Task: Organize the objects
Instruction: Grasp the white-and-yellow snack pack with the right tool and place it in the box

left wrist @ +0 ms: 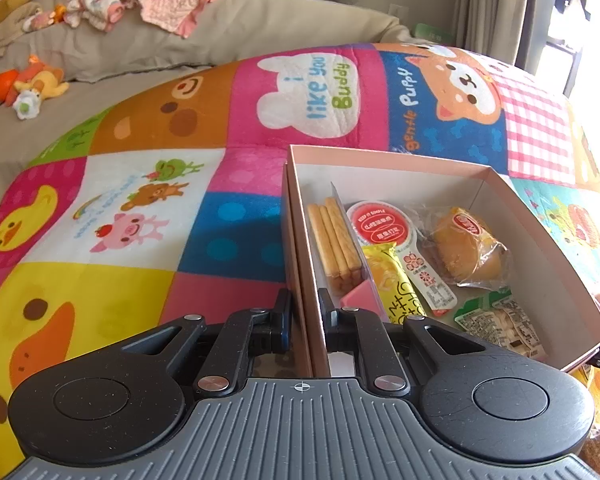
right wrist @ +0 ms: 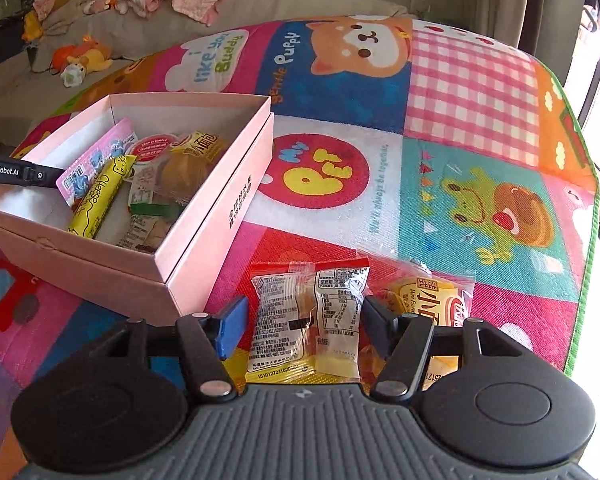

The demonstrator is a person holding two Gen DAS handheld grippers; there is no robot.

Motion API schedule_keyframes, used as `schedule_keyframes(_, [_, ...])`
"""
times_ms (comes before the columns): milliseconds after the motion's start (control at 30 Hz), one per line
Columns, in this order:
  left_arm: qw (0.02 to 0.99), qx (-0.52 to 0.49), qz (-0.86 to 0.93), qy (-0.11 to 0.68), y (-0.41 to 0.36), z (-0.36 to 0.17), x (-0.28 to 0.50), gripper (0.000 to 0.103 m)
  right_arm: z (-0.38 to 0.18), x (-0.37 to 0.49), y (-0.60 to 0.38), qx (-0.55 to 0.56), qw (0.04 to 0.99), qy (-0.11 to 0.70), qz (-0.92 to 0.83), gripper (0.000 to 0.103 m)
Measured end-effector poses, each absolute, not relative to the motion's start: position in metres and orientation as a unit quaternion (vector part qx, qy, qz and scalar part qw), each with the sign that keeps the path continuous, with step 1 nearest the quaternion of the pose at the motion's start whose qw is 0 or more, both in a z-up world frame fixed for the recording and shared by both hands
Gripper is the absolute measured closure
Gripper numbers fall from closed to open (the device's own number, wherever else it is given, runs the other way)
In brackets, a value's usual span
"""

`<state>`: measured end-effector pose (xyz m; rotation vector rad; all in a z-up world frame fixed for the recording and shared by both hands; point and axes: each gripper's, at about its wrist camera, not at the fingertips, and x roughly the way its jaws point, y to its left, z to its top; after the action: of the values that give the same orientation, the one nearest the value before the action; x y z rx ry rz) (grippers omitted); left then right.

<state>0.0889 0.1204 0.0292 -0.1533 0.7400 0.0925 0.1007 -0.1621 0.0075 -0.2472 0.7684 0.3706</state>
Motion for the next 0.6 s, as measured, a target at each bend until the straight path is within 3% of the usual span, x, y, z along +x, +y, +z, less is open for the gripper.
schedule_keyframes(600, [0.926, -0.086, 0.046, 0.365, 0.122, 0.029, 0.089, 0.088, 0.064, -0.018, -0.196, -0.125, 0.869, 0.395, 0.270, 0.057])
